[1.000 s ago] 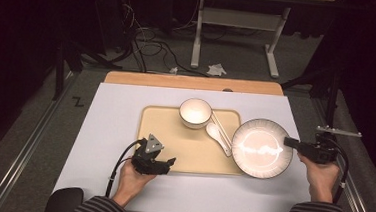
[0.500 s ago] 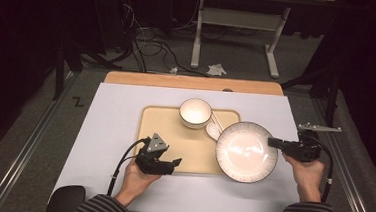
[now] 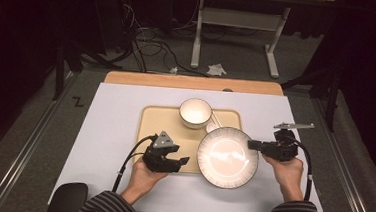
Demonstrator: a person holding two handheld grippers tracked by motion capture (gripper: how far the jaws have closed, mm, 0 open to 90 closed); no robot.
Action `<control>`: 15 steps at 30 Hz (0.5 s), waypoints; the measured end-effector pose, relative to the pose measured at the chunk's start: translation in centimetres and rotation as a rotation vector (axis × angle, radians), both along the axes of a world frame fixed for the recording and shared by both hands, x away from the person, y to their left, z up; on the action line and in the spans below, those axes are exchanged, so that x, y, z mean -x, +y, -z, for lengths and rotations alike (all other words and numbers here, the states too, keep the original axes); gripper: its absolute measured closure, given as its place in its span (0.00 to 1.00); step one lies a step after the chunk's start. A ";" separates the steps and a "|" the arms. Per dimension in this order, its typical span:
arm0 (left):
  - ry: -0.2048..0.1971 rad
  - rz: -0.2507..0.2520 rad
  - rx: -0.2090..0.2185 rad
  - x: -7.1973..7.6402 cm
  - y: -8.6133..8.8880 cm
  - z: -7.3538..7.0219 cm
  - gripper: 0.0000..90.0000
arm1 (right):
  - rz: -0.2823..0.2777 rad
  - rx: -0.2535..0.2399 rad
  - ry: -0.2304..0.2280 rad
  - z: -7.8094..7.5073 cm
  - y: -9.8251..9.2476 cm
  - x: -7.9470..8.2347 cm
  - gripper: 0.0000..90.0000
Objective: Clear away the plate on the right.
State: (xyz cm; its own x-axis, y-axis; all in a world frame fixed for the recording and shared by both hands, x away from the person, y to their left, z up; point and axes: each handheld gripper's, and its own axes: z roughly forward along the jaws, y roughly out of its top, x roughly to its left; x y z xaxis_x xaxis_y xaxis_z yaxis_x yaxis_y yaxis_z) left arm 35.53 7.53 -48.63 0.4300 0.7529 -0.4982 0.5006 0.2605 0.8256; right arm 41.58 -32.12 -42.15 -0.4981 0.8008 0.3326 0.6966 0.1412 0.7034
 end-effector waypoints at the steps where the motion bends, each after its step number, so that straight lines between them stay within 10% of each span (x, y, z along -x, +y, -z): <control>1: 0.003 0.006 0.006 0.0 -0.1 -0.1 0.49 | -0.008 -0.002 0.005 0.0 0.4 0.0 0.97; 15: 0.024 0.065 0.044 -0.4 -1.7 -1.0 0.55 | -0.117 0.024 0.054 0.9 5.4 -0.4 0.97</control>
